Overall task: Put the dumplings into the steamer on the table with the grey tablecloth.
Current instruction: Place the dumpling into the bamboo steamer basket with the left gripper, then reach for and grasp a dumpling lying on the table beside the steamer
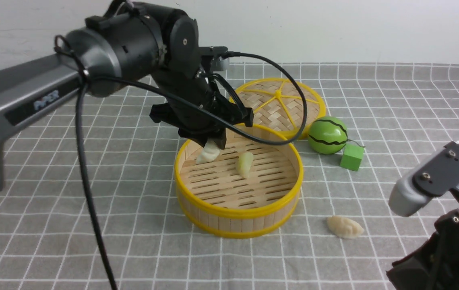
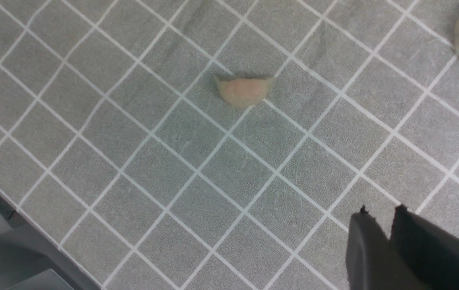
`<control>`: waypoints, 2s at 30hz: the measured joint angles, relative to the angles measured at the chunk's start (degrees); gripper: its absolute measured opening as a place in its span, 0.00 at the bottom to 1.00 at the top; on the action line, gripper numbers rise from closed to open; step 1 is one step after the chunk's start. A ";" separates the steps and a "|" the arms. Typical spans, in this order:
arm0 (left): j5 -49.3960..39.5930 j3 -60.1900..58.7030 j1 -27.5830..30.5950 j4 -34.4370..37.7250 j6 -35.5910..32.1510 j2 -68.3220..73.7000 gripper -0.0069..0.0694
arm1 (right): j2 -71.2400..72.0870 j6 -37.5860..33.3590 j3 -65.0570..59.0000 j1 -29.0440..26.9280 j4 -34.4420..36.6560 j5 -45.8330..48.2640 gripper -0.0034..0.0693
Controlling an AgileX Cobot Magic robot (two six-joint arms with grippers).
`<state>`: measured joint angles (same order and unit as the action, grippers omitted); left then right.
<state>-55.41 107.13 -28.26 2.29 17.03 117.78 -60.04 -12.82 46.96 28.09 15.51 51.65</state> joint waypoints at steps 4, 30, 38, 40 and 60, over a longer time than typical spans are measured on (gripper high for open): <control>-0.25 3.88 0.65 -0.42 1.63 5.64 0.32 | 0.00 0.00 0.00 0.00 0.14 0.57 0.18; -14.53 16.13 1.09 -1.30 -3.51 -1.93 0.51 | -4.07 -4.01 12.82 1.43 0.48 10.59 0.06; -15.81 14.59 1.09 0.25 -6.16 -19.85 0.10 | -11.85 -4.12 12.98 11.58 -1.38 7.79 0.04; -15.86 11.56 1.09 1.30 -6.43 -23.56 0.07 | -13.93 -4.12 13.03 13.87 -1.88 6.30 0.04; -15.86 -36.70 1.09 1.03 -10.85 -61.76 0.07 | -40.21 0.38 13.21 16.65 -3.40 -10.13 0.95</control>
<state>-71.27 70.43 -27.17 3.32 6.18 56.02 -100.25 -12.44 60.17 44.74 12.10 41.52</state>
